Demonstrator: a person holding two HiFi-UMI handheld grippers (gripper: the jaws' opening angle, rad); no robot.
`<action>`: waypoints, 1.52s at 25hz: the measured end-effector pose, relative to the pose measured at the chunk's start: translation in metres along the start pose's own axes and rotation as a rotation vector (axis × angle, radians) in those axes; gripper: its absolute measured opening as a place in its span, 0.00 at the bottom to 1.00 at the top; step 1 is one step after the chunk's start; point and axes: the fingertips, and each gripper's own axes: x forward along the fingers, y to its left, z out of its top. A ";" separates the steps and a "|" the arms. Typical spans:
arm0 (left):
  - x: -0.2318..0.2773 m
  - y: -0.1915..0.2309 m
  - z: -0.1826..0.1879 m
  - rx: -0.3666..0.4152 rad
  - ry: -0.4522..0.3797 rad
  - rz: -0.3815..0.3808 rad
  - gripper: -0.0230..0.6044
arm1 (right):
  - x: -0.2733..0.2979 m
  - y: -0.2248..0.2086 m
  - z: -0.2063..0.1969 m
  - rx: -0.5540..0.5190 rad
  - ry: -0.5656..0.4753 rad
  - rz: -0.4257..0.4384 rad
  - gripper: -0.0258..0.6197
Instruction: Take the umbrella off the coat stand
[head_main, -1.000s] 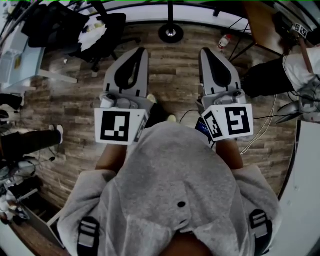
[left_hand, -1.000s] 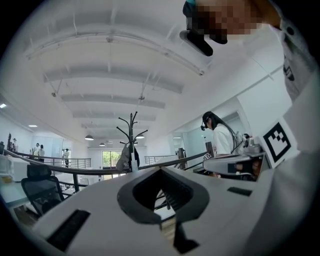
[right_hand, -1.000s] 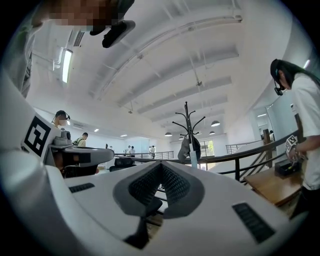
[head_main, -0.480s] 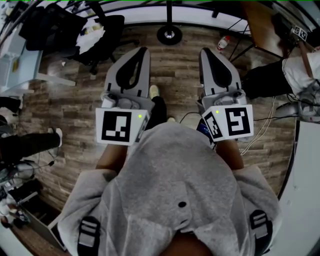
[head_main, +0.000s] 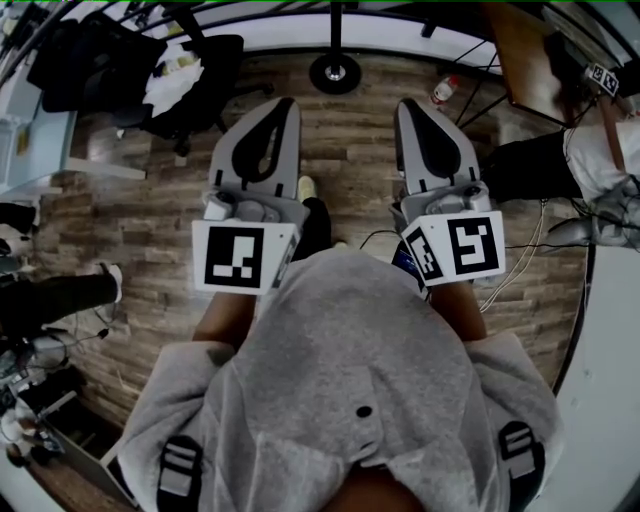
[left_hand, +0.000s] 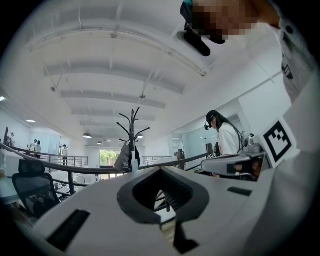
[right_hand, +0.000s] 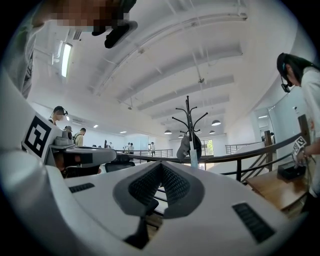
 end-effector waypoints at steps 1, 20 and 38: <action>0.006 0.004 -0.001 0.000 -0.001 0.001 0.05 | 0.007 -0.002 0.000 -0.003 0.001 0.001 0.06; 0.137 0.100 -0.017 -0.022 0.031 -0.025 0.05 | 0.164 -0.053 -0.001 -0.013 0.033 0.001 0.06; 0.214 0.157 -0.047 -0.027 0.077 -0.063 0.05 | 0.256 -0.087 -0.031 0.019 0.068 -0.037 0.06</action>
